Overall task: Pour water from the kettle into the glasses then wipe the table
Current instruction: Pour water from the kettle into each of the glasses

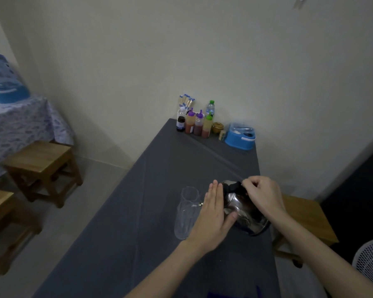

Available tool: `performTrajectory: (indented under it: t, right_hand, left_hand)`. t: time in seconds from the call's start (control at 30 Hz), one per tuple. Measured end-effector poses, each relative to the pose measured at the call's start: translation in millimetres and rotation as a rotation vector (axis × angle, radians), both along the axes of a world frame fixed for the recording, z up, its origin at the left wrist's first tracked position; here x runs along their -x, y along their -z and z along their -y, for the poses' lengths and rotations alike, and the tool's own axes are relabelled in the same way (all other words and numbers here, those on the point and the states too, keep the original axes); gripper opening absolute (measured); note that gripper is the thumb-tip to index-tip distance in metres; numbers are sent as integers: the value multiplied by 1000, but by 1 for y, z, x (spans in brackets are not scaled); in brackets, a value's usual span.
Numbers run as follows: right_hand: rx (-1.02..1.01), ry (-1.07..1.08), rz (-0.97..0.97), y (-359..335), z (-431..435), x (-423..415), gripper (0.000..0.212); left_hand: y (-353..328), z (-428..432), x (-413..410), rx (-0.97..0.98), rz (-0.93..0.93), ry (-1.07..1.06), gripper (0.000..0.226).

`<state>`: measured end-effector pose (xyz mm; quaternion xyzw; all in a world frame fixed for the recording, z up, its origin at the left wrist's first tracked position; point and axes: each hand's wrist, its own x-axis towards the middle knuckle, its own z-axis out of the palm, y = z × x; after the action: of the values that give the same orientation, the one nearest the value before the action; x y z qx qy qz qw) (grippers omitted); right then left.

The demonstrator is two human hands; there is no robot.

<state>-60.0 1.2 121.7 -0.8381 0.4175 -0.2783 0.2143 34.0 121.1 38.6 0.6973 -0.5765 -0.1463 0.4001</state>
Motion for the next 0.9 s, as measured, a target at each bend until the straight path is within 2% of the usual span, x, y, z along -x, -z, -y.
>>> performTrajectory:
  t: [0.2,0.37,0.53,0.9]
  right_hand:
    - [10,-13,-59,-5,-1,-5,34]
    - [44,-22,-81,-9,-2,-7,37]
    - [65,-19,-92,-9,1,-5,34]
    - [106,-30,-120,-14,-1,-10,35]
  left_hand:
    - [1,0,0,5,-8,-19,85]
    - [3,1,0,28,-40,-18,79]
    - [6,2,1,52,-46,-26,86]
    - [8,4,1,58,-62,-43,83]
